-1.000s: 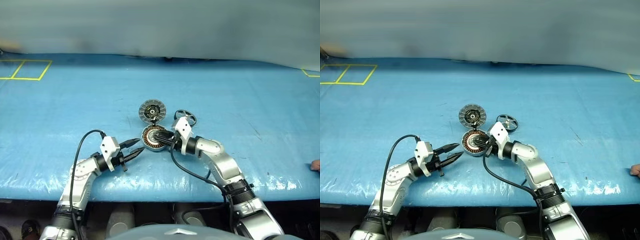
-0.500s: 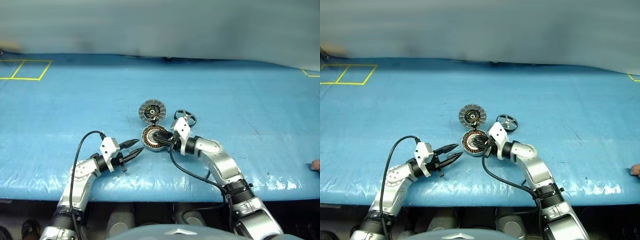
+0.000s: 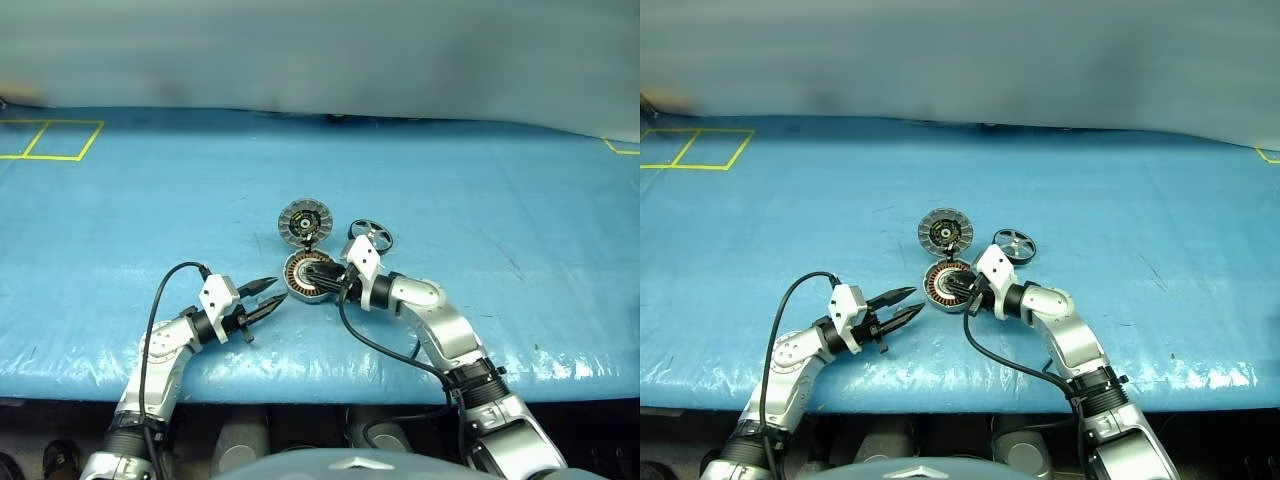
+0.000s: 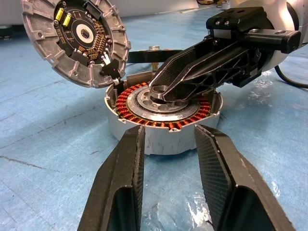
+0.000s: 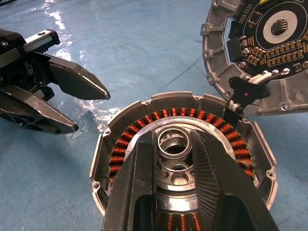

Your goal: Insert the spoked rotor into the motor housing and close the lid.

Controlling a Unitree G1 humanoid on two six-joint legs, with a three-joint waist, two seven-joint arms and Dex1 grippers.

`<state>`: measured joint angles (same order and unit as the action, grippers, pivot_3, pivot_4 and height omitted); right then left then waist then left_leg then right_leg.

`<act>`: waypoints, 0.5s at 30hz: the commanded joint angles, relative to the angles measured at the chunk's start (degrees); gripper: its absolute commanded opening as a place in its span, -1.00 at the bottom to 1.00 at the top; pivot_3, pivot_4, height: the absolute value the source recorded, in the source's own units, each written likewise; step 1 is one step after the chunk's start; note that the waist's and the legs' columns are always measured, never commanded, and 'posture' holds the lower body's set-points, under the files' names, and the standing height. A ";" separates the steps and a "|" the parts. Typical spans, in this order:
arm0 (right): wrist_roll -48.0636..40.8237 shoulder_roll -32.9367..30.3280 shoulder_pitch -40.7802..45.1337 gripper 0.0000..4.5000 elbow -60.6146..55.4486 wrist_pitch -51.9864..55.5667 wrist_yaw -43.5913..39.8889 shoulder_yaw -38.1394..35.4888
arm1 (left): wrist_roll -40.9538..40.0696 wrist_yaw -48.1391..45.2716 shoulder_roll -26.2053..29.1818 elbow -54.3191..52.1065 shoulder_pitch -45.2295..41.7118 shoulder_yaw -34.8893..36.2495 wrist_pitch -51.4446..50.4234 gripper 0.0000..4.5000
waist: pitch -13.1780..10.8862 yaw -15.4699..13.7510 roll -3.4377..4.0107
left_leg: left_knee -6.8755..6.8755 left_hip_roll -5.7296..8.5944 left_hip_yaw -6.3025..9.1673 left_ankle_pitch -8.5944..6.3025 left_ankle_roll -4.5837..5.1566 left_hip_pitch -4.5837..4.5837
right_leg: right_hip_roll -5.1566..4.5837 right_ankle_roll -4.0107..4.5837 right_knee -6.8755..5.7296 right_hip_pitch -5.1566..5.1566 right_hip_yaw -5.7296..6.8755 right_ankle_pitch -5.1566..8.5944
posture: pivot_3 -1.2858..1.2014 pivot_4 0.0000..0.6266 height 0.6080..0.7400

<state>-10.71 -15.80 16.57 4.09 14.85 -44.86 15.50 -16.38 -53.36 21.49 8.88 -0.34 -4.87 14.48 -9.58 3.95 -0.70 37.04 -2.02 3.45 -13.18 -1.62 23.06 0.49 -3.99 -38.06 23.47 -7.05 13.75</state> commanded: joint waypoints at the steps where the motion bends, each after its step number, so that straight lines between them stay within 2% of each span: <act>1: 0.89 -0.55 -0.22 -0.09 -1.19 -1.90 -0.66 0.47 | 0.02 0.25 -0.21 -0.29 -0.06 0.51 1.23 -0.24 | 0.00 0.00 0.00 | 0.00 0.00 0.00 0.00 0.00 0.00 | 0.00 0.00 0.00 0.00 0.00 0.00 | 0.03 -0.52 1.00; 2: 0.92 -0.52 -0.32 0.03 -1.44 -2.03 -0.71 0.52 | 0.06 0.26 -0.22 -0.24 -0.06 0.48 1.25 -0.24 | 0.00 0.00 0.00 | 0.00 0.00 0.00 0.00 0.00 0.00 | 0.00 0.00 0.00 0.00 0.00 0.00 | 0.03 -0.52 1.00; 12: -1.19 1.18 -0.03 0.03 -2.22 -1.44 -0.47 -0.92 | 0.11 0.22 -0.29 0.17 -0.09 0.19 1.19 -0.24 | 0.00 0.01 0.00 | -0.03 0.00 0.00 0.00 0.00 0.00 | 0.01 0.00 0.00 0.03 0.00 0.00 | 0.03 -0.52 1.00; 15: -1.56 1.91 0.72 -0.23 -1.23 -1.19 0.14 -1.43 | 0.18 0.28 -0.30 0.21 -0.04 0.17 1.17 -0.24 | 0.00 0.01 0.00 | -0.03 0.00 0.00 0.00 0.00 0.01 | 0.00 0.00 0.01 0.03 0.00 0.00 | 0.03 -0.52 1.00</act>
<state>-11.21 -14.45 16.47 4.03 13.92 -44.88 15.23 -16.34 -53.04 21.47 9.04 -0.34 -4.88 14.51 -9.59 3.96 -0.70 37.01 -2.02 3.45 -13.19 -1.62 23.07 0.49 -4.00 -38.05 23.50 -7.06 13.75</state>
